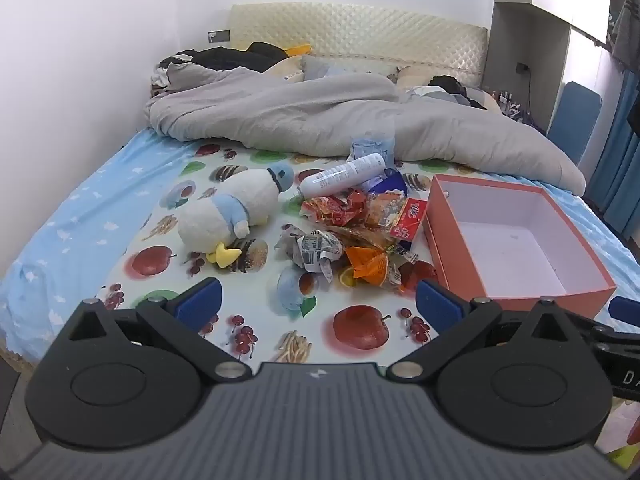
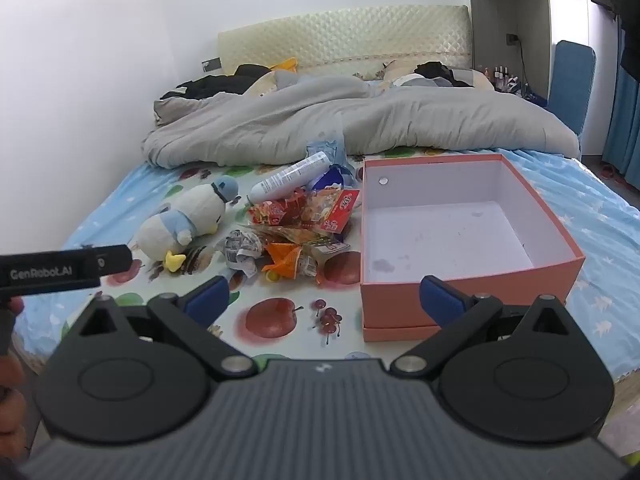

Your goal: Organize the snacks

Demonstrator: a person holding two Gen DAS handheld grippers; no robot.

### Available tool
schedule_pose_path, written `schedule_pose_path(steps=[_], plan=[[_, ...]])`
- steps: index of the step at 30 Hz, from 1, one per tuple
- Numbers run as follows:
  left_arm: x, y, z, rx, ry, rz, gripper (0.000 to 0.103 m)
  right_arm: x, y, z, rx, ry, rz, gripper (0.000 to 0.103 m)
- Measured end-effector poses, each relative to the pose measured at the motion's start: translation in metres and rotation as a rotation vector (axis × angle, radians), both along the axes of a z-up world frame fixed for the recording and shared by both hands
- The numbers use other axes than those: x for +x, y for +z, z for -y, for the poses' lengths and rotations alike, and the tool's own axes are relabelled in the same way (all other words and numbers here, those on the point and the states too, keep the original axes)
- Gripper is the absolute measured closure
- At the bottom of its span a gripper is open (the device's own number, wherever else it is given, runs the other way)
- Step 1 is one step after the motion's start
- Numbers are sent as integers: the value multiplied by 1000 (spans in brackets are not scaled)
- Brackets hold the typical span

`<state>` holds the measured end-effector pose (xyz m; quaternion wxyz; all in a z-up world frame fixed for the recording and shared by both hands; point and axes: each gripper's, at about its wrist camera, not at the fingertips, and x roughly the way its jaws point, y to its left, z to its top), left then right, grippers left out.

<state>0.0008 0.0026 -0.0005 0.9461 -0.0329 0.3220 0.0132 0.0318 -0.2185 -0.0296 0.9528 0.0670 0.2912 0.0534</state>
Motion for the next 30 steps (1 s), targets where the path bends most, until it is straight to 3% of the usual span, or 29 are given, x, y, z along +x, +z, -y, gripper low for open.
schedule_pose_path(steps=[1, 30], plan=[[-2, 0, 3, 42, 0, 21, 0, 0, 0, 0, -1, 1, 1, 0], [-2, 8, 5, 23, -4, 13, 0, -2, 1, -2, -9, 7, -4, 0]])
